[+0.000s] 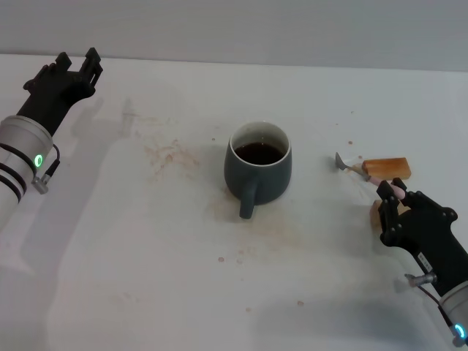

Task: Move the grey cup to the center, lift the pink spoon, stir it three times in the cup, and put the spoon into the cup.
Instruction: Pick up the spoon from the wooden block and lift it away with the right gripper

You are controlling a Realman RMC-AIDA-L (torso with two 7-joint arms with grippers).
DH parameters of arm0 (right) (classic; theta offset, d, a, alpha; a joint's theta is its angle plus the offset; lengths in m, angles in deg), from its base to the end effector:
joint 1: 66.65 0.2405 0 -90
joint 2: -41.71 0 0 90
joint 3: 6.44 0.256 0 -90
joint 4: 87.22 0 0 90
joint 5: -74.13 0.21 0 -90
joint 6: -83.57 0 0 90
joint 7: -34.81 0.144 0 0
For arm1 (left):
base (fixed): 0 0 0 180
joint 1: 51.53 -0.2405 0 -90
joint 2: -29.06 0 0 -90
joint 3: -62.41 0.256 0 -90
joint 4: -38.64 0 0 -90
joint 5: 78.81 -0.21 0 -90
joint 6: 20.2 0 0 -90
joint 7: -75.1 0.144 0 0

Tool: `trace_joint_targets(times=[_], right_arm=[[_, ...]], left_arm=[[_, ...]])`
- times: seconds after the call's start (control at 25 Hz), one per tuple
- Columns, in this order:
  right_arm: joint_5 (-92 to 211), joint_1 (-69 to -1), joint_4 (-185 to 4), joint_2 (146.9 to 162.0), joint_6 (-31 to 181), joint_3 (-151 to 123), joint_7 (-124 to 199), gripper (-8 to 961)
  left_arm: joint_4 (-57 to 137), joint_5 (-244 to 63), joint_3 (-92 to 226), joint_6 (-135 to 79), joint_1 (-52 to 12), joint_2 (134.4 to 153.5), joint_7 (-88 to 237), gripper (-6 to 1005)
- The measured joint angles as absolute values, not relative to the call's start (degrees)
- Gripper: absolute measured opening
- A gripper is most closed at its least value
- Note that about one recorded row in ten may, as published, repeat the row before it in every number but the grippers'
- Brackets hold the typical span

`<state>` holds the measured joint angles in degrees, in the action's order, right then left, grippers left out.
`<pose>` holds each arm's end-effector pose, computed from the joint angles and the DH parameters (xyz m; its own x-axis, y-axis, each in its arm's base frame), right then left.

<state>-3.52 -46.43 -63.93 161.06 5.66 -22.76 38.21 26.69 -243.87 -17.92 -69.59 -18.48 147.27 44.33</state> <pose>0.3130 0.2358 -0.0889 0.6231 -0.1102 -0.7743 -0.7617 -0.3104 -0.5687 -0.3004 0.3966 -0.0108 0.5028 0.1120 0.8571 0.8588 -0.1774 -0.4806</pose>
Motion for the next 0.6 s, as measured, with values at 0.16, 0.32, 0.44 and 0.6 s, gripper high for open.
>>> trace_joint_targets(times=[0.16, 0.32, 0.44, 0.6], right_arm=[[-3.55, -46.33, -63.93, 161.06, 5.5, -22.8, 38.21, 101], [-3.61, -46.33, -63.95, 161.06, 5.46, -22.83, 38.22, 101], [-4.39, -46.34, -64.12, 161.06, 5.44, -22.66, 38.22, 101], [-5.0, -46.35, -64.19, 161.06, 5.43, -22.44, 38.22, 102]], left_arm=[[26.69, -243.87, -17.92, -69.59, -18.48, 147.26, 44.33, 548], [26.69, -243.87, -17.92, -69.59, -18.48, 147.26, 44.33, 548], [26.69, -243.87, -17.91, -69.59, -18.48, 147.27, 44.36, 548], [26.68, -243.87, -17.92, -69.59, -18.48, 147.27, 44.43, 548]])
